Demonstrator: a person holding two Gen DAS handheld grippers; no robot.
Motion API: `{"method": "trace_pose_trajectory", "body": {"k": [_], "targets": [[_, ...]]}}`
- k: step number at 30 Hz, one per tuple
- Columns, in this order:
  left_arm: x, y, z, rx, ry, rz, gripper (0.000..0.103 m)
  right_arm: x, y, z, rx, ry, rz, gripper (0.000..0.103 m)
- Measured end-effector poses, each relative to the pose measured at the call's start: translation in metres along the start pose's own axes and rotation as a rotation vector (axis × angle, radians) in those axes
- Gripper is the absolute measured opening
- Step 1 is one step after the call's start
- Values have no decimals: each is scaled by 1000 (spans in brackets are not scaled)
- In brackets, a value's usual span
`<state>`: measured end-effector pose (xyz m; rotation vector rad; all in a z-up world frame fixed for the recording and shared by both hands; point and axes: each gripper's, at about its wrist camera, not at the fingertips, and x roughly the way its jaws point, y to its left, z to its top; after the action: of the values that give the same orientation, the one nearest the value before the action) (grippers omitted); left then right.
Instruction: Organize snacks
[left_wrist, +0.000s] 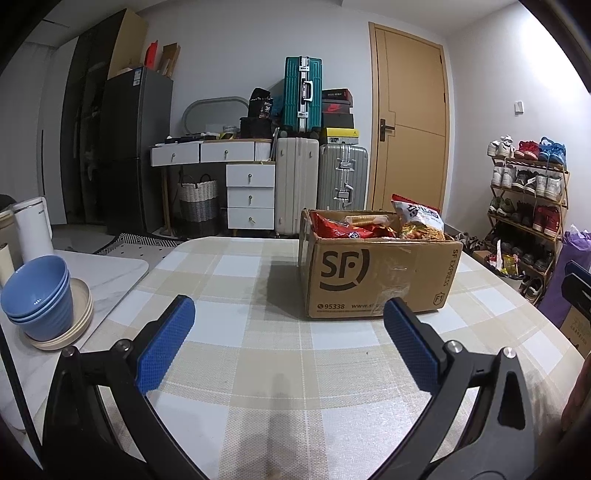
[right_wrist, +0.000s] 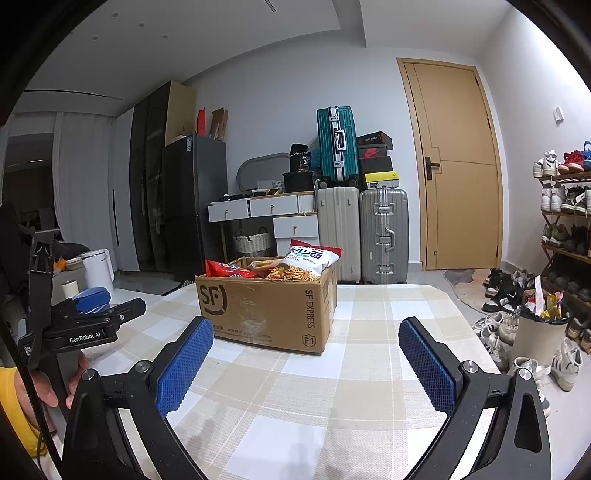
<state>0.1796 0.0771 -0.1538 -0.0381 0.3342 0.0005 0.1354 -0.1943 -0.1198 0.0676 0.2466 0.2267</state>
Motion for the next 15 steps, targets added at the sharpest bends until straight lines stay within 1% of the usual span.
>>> {"method": "trace_pose_trajectory", "body": {"k": [11, 15], "targets": [[0, 0, 0, -2, 1, -2, 102, -1, 0, 0, 0, -2, 1, 102], [-3, 0, -1, -8, -15, -3, 102, -1, 0, 0, 0, -2, 1, 102]]}}
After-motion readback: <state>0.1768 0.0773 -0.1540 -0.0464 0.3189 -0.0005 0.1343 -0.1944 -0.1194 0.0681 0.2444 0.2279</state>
